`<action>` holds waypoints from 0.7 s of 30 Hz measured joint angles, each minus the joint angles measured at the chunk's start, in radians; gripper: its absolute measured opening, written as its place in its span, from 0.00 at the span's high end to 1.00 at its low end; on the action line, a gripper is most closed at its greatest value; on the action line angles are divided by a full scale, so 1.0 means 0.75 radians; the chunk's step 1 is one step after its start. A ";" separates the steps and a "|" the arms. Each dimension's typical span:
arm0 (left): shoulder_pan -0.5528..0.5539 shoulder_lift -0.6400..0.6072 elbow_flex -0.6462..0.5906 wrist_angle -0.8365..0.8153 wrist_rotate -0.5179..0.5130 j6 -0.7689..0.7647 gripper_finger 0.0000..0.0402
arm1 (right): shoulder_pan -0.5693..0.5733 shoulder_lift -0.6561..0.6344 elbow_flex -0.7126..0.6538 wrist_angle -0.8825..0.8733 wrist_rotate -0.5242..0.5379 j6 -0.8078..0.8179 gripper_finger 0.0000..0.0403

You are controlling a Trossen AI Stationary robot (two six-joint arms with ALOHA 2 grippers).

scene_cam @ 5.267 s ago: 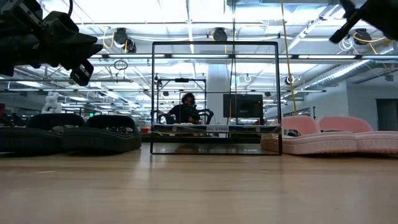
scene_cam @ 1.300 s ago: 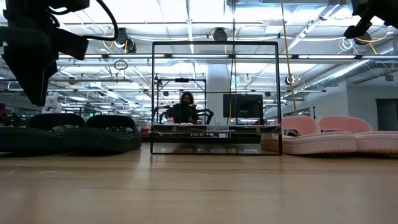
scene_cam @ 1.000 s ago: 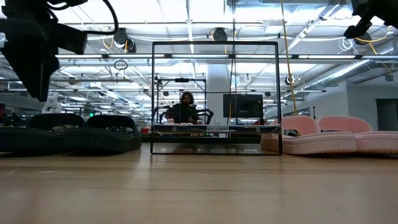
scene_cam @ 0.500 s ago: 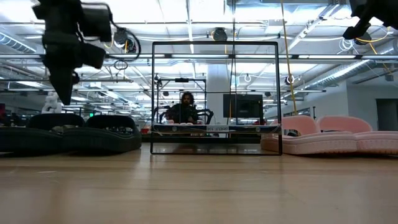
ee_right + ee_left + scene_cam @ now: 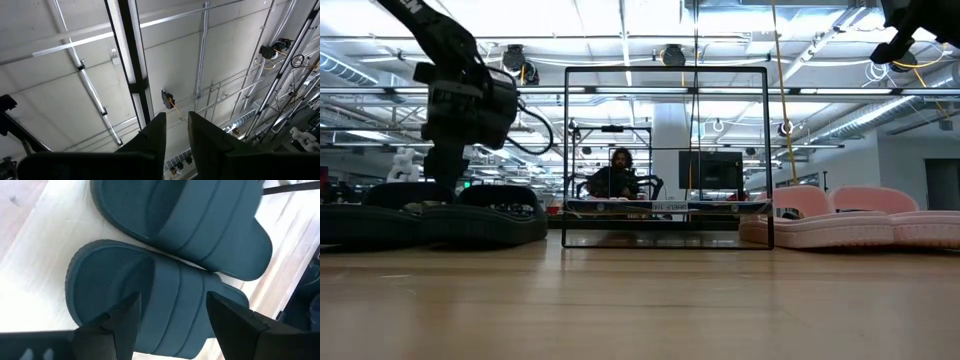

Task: Pick and place slides into the shelf
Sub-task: Put the left black slide on the shelf

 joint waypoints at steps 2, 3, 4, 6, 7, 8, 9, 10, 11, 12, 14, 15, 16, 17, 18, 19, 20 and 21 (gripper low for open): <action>0.000 0.024 0.000 0.000 -0.001 -0.001 0.44 | 0.000 0.000 0.000 -0.001 -0.001 -0.001 0.82; -0.001 0.030 0.000 0.000 -0.003 -0.001 0.44 | 0.000 0.000 0.000 -0.002 0.000 0.000 0.82; -0.001 0.035 0.000 0.000 -0.009 -0.004 0.44 | 0.000 0.000 0.000 -0.003 0.000 -0.001 0.82; -0.001 0.037 0.000 -0.001 -0.031 -0.012 0.44 | 0.000 0.000 0.000 -0.005 -0.001 -0.001 0.82; -0.001 0.038 0.000 -0.001 -0.038 -0.015 0.44 | 0.000 0.000 0.000 -0.005 -0.001 -0.002 0.82; -0.001 0.038 0.000 -0.001 -0.039 -0.015 0.44 | 0.000 0.000 0.000 -0.004 -0.001 -0.002 0.82; -0.001 0.038 0.000 -0.002 -0.039 -0.015 0.44 | 0.000 0.000 0.000 -0.005 -0.001 -0.002 0.82; -0.001 0.038 0.000 -0.001 -0.040 -0.016 0.44 | 0.000 0.000 0.000 -0.005 -0.003 -0.002 0.82; -0.001 0.038 0.000 -0.002 -0.041 -0.016 0.44 | 0.000 0.000 0.000 -0.005 -0.004 -0.002 0.82; -0.001 0.038 0.000 -0.002 -0.041 -0.016 0.44 | 0.000 0.000 0.000 -0.005 -0.004 -0.002 0.82; -0.001 0.038 0.000 -0.002 -0.042 -0.018 0.44 | 0.000 0.000 0.000 -0.005 -0.004 -0.002 0.82; -0.001 0.038 0.000 -0.002 -0.045 -0.019 0.44 | 0.000 0.000 0.000 -0.005 -0.004 -0.002 0.82; -0.001 0.038 0.000 -0.002 -0.046 -0.019 0.44 | 0.000 0.000 0.000 -0.005 -0.004 -0.002 0.82; -0.001 0.038 0.000 -0.002 -0.046 -0.019 0.44 | 0.000 0.000 0.000 -0.005 -0.004 -0.002 0.82; -0.001 0.038 0.000 -0.002 -0.046 -0.019 0.44 | 0.000 0.000 0.000 -0.005 -0.004 -0.002 0.82; -0.001 0.038 0.000 -0.003 -0.046 -0.019 0.44 | 0.000 0.000 0.000 -0.005 -0.004 -0.002 0.82; -0.001 0.038 0.000 -0.002 -0.046 -0.019 0.44 | 0.000 0.000 0.000 -0.005 -0.004 -0.002 0.82; -0.001 0.038 0.000 -0.002 -0.046 -0.019 0.44 | 0.000 0.000 0.000 -0.005 -0.004 -0.002 0.82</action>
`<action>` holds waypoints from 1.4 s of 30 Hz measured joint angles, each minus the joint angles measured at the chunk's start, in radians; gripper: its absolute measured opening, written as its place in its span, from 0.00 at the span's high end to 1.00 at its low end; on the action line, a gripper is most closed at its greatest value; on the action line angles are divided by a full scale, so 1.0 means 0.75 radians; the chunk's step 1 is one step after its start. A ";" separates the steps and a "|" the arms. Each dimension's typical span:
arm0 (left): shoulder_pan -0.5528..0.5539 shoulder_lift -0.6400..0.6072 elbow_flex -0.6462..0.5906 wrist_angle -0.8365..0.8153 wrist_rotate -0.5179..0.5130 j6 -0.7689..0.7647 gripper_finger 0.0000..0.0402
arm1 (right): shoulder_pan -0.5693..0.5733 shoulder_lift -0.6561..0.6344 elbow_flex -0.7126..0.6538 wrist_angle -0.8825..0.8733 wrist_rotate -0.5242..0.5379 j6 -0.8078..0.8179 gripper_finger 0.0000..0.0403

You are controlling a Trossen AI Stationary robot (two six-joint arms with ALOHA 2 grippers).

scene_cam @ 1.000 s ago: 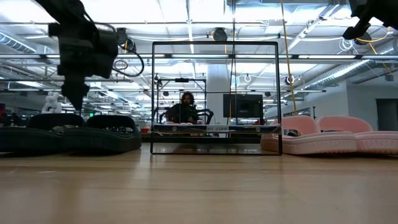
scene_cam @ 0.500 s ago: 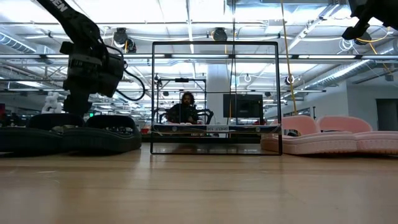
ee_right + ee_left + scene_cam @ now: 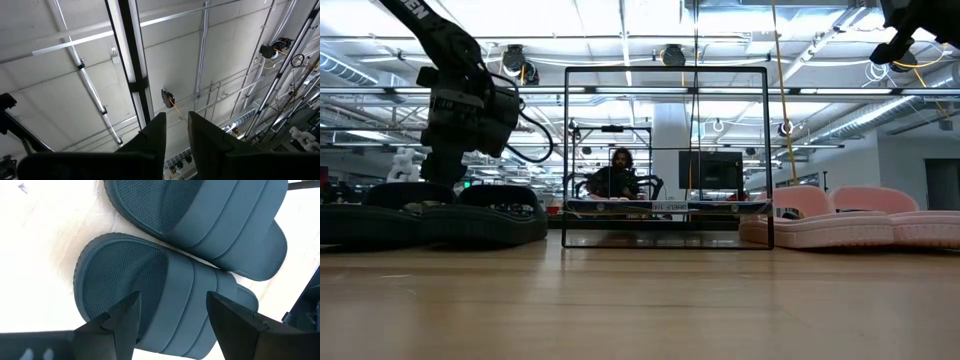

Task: Pick and place slides into the shelf
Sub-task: Put the left black slide on the shelf

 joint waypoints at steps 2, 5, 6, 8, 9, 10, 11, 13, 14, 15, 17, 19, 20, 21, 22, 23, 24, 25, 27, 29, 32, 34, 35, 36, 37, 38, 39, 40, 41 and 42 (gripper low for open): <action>0.000 0.000 0.000 0.000 0.000 0.000 0.44 | 0.000 0.000 0.000 0.000 0.000 0.000 0.82; -0.008 0.011 0.001 -0.001 0.000 0.000 0.44 | 0.000 0.000 0.000 0.000 0.000 0.000 0.82; -0.015 0.022 0.001 -0.001 -0.001 0.000 0.44 | 0.000 0.000 0.000 0.000 0.000 0.000 0.82; -0.033 0.050 0.001 -0.001 -0.002 0.000 0.44 | 0.000 0.000 0.000 -0.001 0.000 0.000 0.82; -0.046 0.070 0.001 -0.002 -0.002 0.000 0.44 | 0.000 0.000 0.000 0.000 0.000 0.000 0.82; -0.058 0.093 0.001 -0.002 -0.002 0.000 0.44 | 0.000 0.000 0.000 0.000 0.000 0.000 0.82; -0.068 0.117 0.001 -0.002 -0.001 0.000 0.44 | 0.000 0.000 0.000 0.000 -0.001 0.000 0.82; -0.084 0.155 0.004 -0.002 0.003 0.004 0.44 | 0.000 0.000 0.000 0.000 -0.001 0.000 0.82; -0.089 0.170 0.004 -0.004 0.012 0.009 0.44 | 0.000 0.000 0.000 -0.001 -0.001 0.000 0.82; -0.091 0.182 0.004 -0.004 0.026 0.017 0.44 | 0.000 0.000 0.000 -0.001 -0.001 0.000 0.82; -0.094 0.193 0.004 -0.009 0.085 0.042 0.44 | 0.000 0.000 0.000 0.000 -0.001 0.000 0.82; -0.099 0.198 0.002 -0.014 0.120 0.062 0.45 | 0.000 0.000 0.000 0.000 -0.001 0.000 0.82; -0.101 0.198 0.001 -0.015 0.127 0.065 0.45 | 0.000 0.000 0.000 0.000 -0.001 0.000 0.82; -0.103 0.198 0.001 -0.014 0.132 0.067 0.46 | 0.000 0.000 0.000 -0.001 -0.001 0.000 0.82; -0.105 0.198 0.001 -0.015 0.136 0.072 0.48 | 0.000 0.000 -0.001 -0.001 -0.001 0.000 0.82; -0.107 0.198 0.001 -0.015 0.141 0.076 0.50 | 0.000 0.000 0.000 0.000 -0.001 0.000 0.82; -0.108 0.198 0.001 -0.015 0.150 0.081 0.52 | 0.000 0.000 0.000 -0.001 -0.001 0.000 0.82; -0.108 0.198 0.001 -0.016 0.151 0.083 0.55 | 0.000 0.000 -0.001 0.000 -0.001 0.000 0.82; -0.107 0.198 0.001 -0.016 0.152 0.085 0.62 | 0.000 0.000 -0.001 -0.001 -0.001 0.000 0.82; -0.107 0.198 0.001 -0.020 0.151 0.085 0.69 | 0.000 0.000 -0.001 0.000 -0.001 0.000 0.82; -0.106 0.198 0.001 -0.025 0.156 0.090 0.79 | 0.000 0.000 -0.001 0.000 -0.001 0.000 0.82; -0.106 0.198 0.001 -0.025 0.172 0.095 0.86 | 0.000 0.000 -0.001 -0.001 -0.001 0.000 0.82; -0.107 0.198 0.001 -0.026 0.180 0.095 0.90 | 0.000 0.000 -0.001 -0.001 -0.001 0.003 0.82; -0.107 0.197 0.001 -0.026 0.180 0.095 0.93 | 0.000 0.000 -0.001 0.000 -0.001 0.007 0.82; -0.106 0.197 0.001 -0.025 0.180 0.095 0.96 | 0.000 0.000 -0.001 0.000 -0.001 0.012 0.82; -0.105 0.197 0.001 -0.026 0.180 0.095 0.98 | 0.000 0.000 -0.001 -0.001 -0.001 0.014 0.82; -0.106 0.197 0.001 -0.026 0.180 0.095 0.98 | 0.000 0.000 -0.001 -0.001 -0.001 0.014 0.82; -0.106 0.197 0.001 -0.028 0.180 0.095 0.98 | 0.000 0.000 -0.001 -0.001 -0.001 0.014 0.82; -0.106 0.197 0.001 -0.033 0.180 0.096 0.98 | 0.000 0.000 -0.001 0.000 -0.001 0.014 0.82; -0.106 0.195 0.001 -0.036 0.178 0.096 0.98 | 0.000 0.000 -0.001 0.000 -0.001 0.014 0.82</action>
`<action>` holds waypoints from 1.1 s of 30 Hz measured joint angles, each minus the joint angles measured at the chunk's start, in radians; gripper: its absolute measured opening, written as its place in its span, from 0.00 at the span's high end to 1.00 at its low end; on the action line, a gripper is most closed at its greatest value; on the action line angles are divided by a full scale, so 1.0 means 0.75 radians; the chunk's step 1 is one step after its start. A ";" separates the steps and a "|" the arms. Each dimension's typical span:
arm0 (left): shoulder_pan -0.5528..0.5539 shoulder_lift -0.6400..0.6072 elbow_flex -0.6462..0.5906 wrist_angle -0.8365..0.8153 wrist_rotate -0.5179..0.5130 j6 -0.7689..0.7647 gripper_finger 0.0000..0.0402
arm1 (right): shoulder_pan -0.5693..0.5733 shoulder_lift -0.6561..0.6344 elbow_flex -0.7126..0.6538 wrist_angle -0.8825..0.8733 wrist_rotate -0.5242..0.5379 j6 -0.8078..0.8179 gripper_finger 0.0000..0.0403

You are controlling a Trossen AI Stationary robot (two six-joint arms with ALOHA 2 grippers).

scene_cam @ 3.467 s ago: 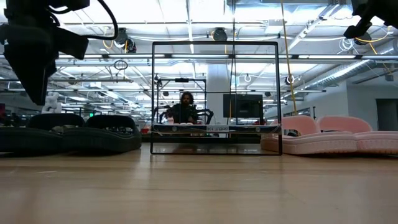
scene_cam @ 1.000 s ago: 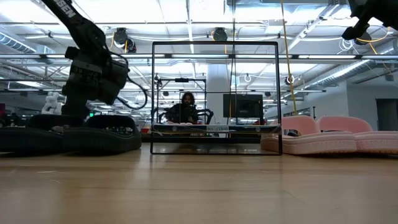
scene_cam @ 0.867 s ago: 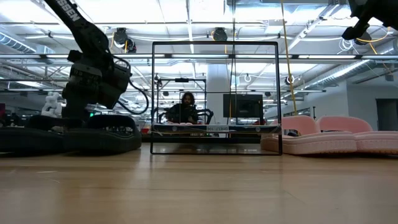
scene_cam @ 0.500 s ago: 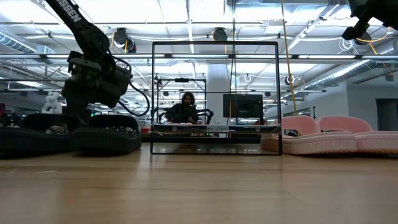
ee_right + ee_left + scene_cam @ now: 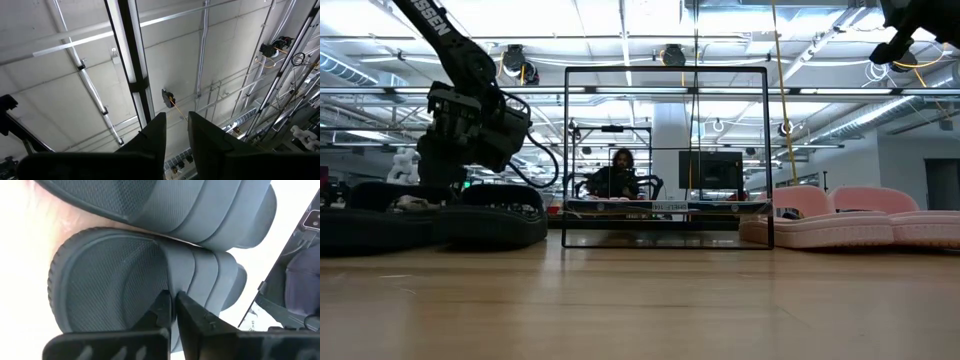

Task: Pick and place slides into the shelf
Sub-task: Put the left black slide on the shelf

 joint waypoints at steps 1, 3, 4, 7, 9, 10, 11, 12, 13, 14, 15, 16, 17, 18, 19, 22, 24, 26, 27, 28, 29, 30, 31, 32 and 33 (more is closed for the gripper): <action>0.000 -0.004 0.000 -0.001 -0.004 0.000 0.99 | 0.000 0.000 0.000 -0.001 0.000 0.000 0.82; 0.000 -0.015 0.001 -0.009 -0.012 -0.001 0.99 | 0.000 0.000 0.000 0.000 0.000 0.000 0.82; 0.000 -0.021 0.003 -0.020 -0.016 0.000 0.99 | 0.000 0.000 0.000 -0.001 0.000 0.000 0.82; -0.002 -0.042 0.033 -0.119 -0.059 0.016 0.99 | 0.000 0.000 0.000 -0.001 0.000 0.000 0.82; -0.001 -0.054 0.061 -0.236 -0.135 0.035 1.00 | 0.001 0.000 0.000 -0.001 0.000 0.000 0.82; -0.001 -0.060 0.079 -0.292 -0.171 0.040 1.00 | 0.000 0.000 0.000 -0.001 0.001 0.000 0.82; 0.000 -0.069 0.098 -0.337 -0.194 0.043 1.00 | 0.000 0.000 0.000 -0.002 0.001 0.000 0.82; 0.002 -0.079 0.118 -0.377 -0.217 0.051 1.00 | 0.000 0.000 0.000 -0.005 0.001 0.000 0.82; 0.004 -0.088 0.141 -0.419 -0.239 0.064 1.00 | 0.000 0.000 0.000 -0.008 0.001 0.000 0.82; 0.005 -0.098 0.165 -0.459 -0.263 0.070 1.00 | 0.000 0.000 0.000 -0.012 0.001 0.000 0.82; 0.009 -0.105 0.192 -0.500 -0.289 0.070 1.00 | 0.000 0.000 0.000 -0.017 0.001 0.000 0.82; 0.017 -0.114 0.218 -0.533 -0.315 0.066 1.00 | 0.000 0.000 0.000 -0.022 0.001 0.000 0.82; 0.027 -0.127 0.251 -0.559 -0.340 0.057 1.00 | 0.000 0.000 0.000 -0.028 0.002 0.000 0.82; 0.039 -0.141 0.285 -0.581 -0.357 0.046 1.00 | 0.000 0.000 0.000 -0.035 0.002 0.000 0.82; 0.052 -0.152 0.324 -0.601 -0.371 0.033 1.00 | 0.000 0.000 0.000 -0.043 0.002 0.000 0.82; 0.106 -0.180 0.464 -0.638 -0.406 -0.016 1.00 | 0.001 0.000 -0.001 -0.067 0.002 0.001 0.82; 0.151 -0.197 0.581 -0.642 -0.419 -0.064 1.00 | 0.000 0.000 -0.001 -0.079 0.003 0.001 0.82; 0.204 -0.202 0.706 -0.641 -0.423 -0.114 1.00 | 0.000 0.000 -0.001 -0.078 0.003 0.001 0.82; 0.231 -0.203 0.774 -0.640 -0.420 -0.135 1.00 | 0.000 0.000 -0.001 -0.078 0.003 0.001 0.82; 0.259 -0.204 0.842 -0.638 -0.421 -0.156 1.00 | 0.000 0.000 -0.001 -0.079 0.003 0.001 0.82; 0.286 -0.205 0.914 -0.639 -0.420 -0.176 1.00 | 0.000 0.000 -0.001 -0.079 0.003 0.004 0.82; 0.313 -0.206 0.982 -0.640 -0.420 -0.200 1.00 | 0.000 0.000 -0.001 -0.079 0.003 0.015 0.82; 0.341 -0.206 1.047 -0.637 -0.417 -0.225 1.00 | 0.000 0.000 -0.001 -0.079 0.004 0.026 0.82; 0.366 -0.206 1.113 -0.629 -0.414 -0.251 1.00 | 0.000 0.000 -0.001 -0.079 0.004 0.033 0.82; 0.385 -0.207 1.172 -0.613 -0.414 -0.287 1.00 | 0.000 0.000 -0.001 -0.079 0.004 0.040 0.82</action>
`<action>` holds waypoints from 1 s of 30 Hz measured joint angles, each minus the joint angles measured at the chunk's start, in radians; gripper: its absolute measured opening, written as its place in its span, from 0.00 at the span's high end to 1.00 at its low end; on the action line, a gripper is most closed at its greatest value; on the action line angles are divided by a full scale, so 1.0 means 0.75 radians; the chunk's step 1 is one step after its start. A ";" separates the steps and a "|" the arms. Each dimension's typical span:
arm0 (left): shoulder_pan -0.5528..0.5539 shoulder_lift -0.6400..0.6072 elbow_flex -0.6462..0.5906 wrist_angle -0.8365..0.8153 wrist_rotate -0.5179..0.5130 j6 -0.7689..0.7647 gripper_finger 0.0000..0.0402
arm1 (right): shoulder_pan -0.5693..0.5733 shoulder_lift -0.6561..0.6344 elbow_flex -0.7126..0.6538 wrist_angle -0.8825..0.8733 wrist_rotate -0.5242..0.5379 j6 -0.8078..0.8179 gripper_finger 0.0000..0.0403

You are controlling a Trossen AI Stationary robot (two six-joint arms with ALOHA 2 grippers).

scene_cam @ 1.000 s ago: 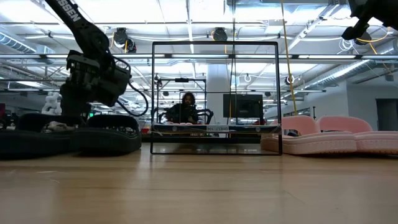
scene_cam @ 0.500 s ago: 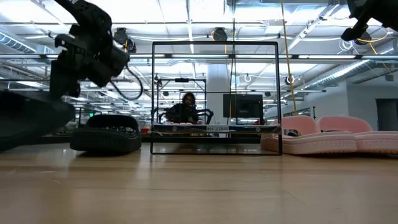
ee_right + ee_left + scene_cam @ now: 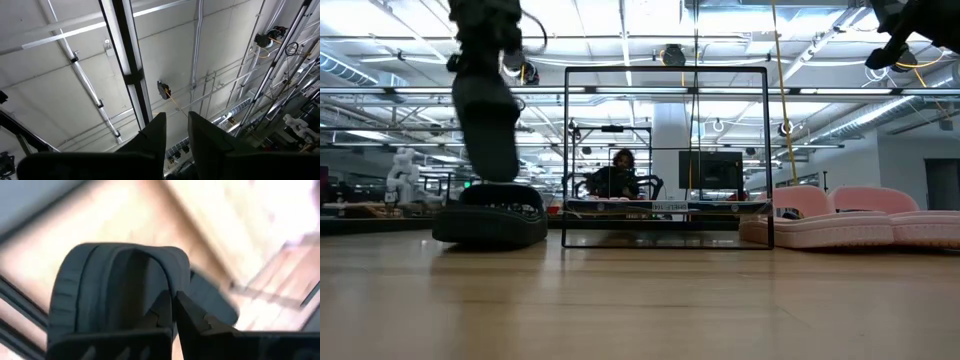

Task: Pick and place slides into the shelf
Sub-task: Put the left black slide on the shelf

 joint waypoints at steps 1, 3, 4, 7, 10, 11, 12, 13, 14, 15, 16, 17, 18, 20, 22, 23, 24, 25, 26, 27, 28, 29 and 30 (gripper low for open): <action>0.014 0.000 0.051 0.024 0.007 -0.037 1.00 | 0.000 0.000 0.000 0.000 0.001 0.008 0.82; 0.031 0.000 0.136 0.096 0.062 -0.127 1.00 | 0.000 0.000 0.000 0.000 0.001 0.011 0.82; 0.034 0.000 0.169 0.140 0.106 -0.171 1.00 | 0.000 0.000 0.000 0.000 0.001 0.011 0.82; 0.020 -0.004 0.229 0.279 0.231 -0.299 1.00 | 0.000 0.000 0.000 0.000 0.002 0.015 0.82; -0.040 -0.004 0.230 0.452 0.282 -0.446 1.00 | 0.000 0.000 0.000 0.000 0.002 0.015 0.82; -0.065 -0.003 0.226 0.501 0.280 -0.487 1.00 | 0.000 0.000 0.000 0.000 0.004 0.015 0.82; -0.090 -0.002 0.222 0.544 0.279 -0.518 1.00 | 0.000 0.000 0.000 0.000 0.005 0.015 0.82; -0.117 -0.001 0.214 0.585 0.280 -0.546 1.00 | 0.000 0.000 0.000 0.000 0.007 0.015 0.82; -0.147 -0.001 0.201 0.634 0.280 -0.578 1.00 | 0.000 0.000 0.000 0.001 0.012 0.015 0.82; -0.180 -0.002 0.178 0.692 0.278 -0.616 1.00 | 0.000 0.000 0.000 0.002 0.031 0.015 0.82; -0.215 -0.002 0.148 0.756 0.267 -0.660 1.00 | 0.000 0.000 0.000 0.003 0.045 0.015 0.82; -0.252 -0.002 0.115 0.826 0.249 -0.697 1.00 | 0.000 0.000 0.000 0.005 0.068 0.015 0.82; -0.280 0.000 0.077 0.898 0.237 -0.731 1.00 | 0.000 0.000 0.000 0.006 0.089 0.015 0.82; -0.330 0.001 -0.009 1.039 0.224 -0.809 1.00 | 0.000 0.000 0.000 0.015 0.139 0.016 0.82; -0.377 0.000 -0.106 1.194 0.221 -0.910 1.00 | 0.000 0.000 0.000 0.026 0.181 0.017 0.82; -0.399 0.000 -0.156 1.267 0.218 -0.957 1.00 | 0.000 0.000 0.000 0.035 0.194 0.019 0.82; -0.418 0.000 -0.205 1.335 0.209 -1.001 1.00 | 0.000 0.000 0.000 0.044 0.213 0.025 0.82; -0.437 0.000 -0.254 1.394 0.201 -1.052 1.00 | 0.000 0.000 0.000 0.053 0.219 0.038 0.82; -0.457 0.000 -0.303 1.448 0.187 -1.105 1.00 | 0.000 0.000 0.000 0.061 0.220 0.053 0.82; -0.479 0.000 -0.350 1.505 0.171 -1.162 1.00 | 0.000 0.000 0.000 0.070 0.219 0.062 0.82; -0.500 0.000 -0.397 1.565 0.156 -1.215 1.00 | 0.000 0.000 0.000 0.082 0.219 0.076 0.82; -0.520 0.000 -0.442 1.625 0.148 -1.263 1.00 | 0.000 0.000 0.000 0.089 0.219 0.093 0.82; -0.541 0.000 -0.488 1.693 0.139 -1.310 1.00 | 0.000 0.000 0.000 0.091 0.219 0.111 0.82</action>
